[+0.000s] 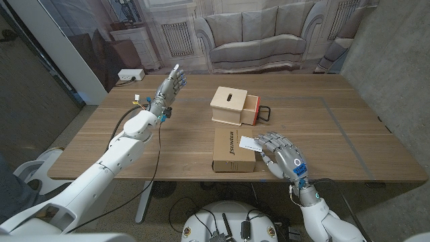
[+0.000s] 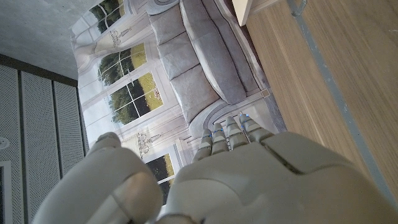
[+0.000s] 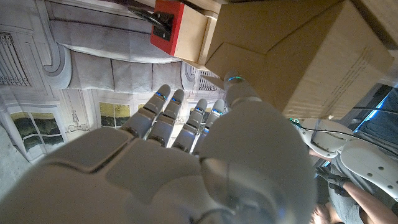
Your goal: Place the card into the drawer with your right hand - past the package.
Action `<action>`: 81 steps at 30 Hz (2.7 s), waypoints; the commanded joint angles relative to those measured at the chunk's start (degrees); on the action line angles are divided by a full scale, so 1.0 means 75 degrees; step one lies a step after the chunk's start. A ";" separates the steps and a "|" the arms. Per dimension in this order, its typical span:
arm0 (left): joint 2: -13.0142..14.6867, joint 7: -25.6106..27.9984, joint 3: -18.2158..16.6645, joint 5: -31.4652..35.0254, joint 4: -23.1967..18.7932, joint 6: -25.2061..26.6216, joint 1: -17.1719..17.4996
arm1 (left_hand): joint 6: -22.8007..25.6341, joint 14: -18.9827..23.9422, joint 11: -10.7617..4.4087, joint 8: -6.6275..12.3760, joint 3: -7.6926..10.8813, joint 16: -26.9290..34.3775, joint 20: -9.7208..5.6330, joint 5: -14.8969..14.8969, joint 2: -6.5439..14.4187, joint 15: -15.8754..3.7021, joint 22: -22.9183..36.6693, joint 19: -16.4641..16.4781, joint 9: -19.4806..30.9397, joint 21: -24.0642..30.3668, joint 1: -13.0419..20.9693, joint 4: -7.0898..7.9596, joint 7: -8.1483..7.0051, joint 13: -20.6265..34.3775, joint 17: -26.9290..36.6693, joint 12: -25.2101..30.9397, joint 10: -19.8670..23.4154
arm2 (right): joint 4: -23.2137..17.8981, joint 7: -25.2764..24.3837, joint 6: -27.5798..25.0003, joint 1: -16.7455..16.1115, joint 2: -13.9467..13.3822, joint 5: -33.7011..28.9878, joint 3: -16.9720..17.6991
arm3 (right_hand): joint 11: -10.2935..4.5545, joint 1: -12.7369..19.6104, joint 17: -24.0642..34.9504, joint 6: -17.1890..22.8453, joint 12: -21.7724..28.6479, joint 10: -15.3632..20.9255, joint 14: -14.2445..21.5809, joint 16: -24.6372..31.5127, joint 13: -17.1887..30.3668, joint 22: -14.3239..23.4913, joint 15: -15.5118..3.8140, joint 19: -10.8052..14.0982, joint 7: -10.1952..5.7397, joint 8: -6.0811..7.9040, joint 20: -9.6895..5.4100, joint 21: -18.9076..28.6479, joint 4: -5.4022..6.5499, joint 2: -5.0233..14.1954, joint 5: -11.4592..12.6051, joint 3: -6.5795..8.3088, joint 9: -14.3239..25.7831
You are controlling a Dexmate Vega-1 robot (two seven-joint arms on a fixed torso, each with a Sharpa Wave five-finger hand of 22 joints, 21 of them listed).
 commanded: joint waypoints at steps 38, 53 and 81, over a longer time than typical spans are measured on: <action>-0.0067 -0.0015 0.0075 -0.0003 0.0216 0.0075 -0.0071 | 0.0019 0.0006 -0.0011 -0.0010 -0.0079 0.0007 -0.0108 -0.0040 -0.0023 -0.0019 0.0024 -0.0072 0.0012 -0.0007 0.0056 0.0003 0.0015 0.0032 0.0025 0.0014 0.0023 | 0.0408 -0.0345 0.0312 0.0414 0.0223 0.0173 -0.0259 | 0.0016 -0.0044 0.0005 0.1191 0.0021 0.0344 0.0264 -0.0002 -0.0001 0.0025 -0.1185 0.0163 0.0035 0.0777 -0.0876 0.0057 -0.0016 0.0038 -0.0146 -0.0133 0.0385; 0.0023 0.0038 0.0007 -0.0030 0.0088 0.0132 0.0013 | 0.0025 0.0009 -0.0009 -0.0008 -0.0096 0.0009 -0.0104 -0.0045 -0.0015 -0.0029 0.0025 -0.0078 0.0012 -0.0007 0.0064 0.0004 0.0012 0.0032 0.0026 0.0012 0.0018 | 0.0519 -0.0442 0.0478 0.0557 0.0296 0.0127 -0.0330 | 0.0014 -0.0074 0.0036 0.1624 0.0037 0.0543 0.0353 0.0002 0.0008 0.0034 -0.1189 0.0207 0.0046 0.1276 -0.0879 0.0067 0.0004 0.0090 -0.0175 -0.0201 0.0716; -0.0177 -0.0351 0.0108 -0.0130 0.0725 -0.0029 -0.0317 | 0.0030 0.0011 -0.0023 -0.0008 -0.0132 0.0009 -0.0100 -0.0055 0.0001 -0.0024 0.0025 -0.0073 0.0012 -0.0002 0.0083 0.0005 0.0014 0.0032 0.0026 0.0015 0.0028 | 0.0340 -0.0500 0.0352 0.0489 0.0368 0.0092 -0.0250 | 0.0023 -0.0299 0.0044 0.2282 0.0183 0.1419 0.0860 0.0041 0.0007 0.0077 -0.1207 0.0424 0.0038 0.2234 -0.0949 0.0138 0.0171 0.0365 -0.0256 -0.0382 0.1350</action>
